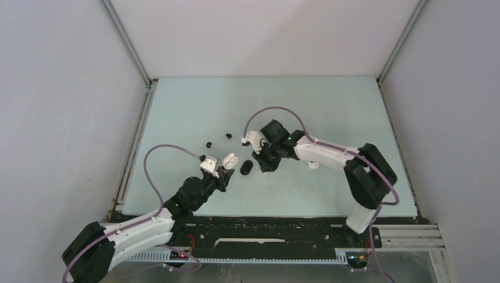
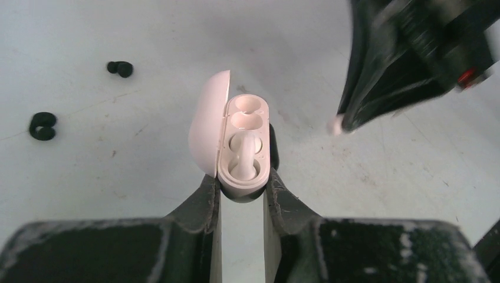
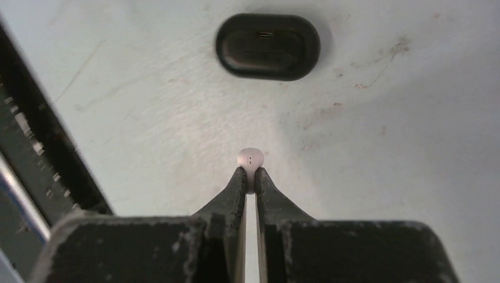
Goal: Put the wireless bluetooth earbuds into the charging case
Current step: Pick up the earbud from the center of the board, then place the earbud in the charging case.
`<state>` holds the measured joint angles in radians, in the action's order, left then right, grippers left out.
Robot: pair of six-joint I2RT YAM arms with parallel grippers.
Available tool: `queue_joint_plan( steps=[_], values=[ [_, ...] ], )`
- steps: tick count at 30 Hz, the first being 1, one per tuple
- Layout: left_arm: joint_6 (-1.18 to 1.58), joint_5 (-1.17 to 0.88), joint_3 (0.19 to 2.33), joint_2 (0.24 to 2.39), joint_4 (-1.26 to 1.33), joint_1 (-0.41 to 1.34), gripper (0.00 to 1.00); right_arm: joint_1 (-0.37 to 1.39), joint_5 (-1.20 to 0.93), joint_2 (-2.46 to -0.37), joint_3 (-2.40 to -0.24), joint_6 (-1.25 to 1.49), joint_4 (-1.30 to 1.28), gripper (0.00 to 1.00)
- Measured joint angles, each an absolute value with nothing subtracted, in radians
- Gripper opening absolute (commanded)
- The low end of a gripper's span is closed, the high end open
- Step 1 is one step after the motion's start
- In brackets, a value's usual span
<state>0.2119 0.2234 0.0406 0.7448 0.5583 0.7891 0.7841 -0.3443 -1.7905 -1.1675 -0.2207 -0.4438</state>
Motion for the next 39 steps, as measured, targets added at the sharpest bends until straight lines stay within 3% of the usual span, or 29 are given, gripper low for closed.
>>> queue_joint_plan(
  steps=[4, 12, 22, 39],
  values=[
    [0.210, 0.143, 0.041, 0.785, 0.580, 0.788, 0.00, 0.781, -0.398, -1.625, -1.168, -0.356, -0.536, 0.00],
    [0.198, -0.239, 0.083, 1.000, 0.714, 0.834, 0.00, 0.863, -0.519, -1.322, -1.168, -0.618, -0.704, 0.00],
    [0.136, -0.426, 0.122, 1.077, 0.779, 0.945, 0.00, 0.935, -0.535, -1.380, -1.160, -0.644, -0.793, 0.00],
    [0.131, -0.433, 0.122, 1.072, 0.799, 0.947, 0.00, 0.941, -0.547, -1.392, -1.160, -0.636, -0.810, 0.00]
  ],
)
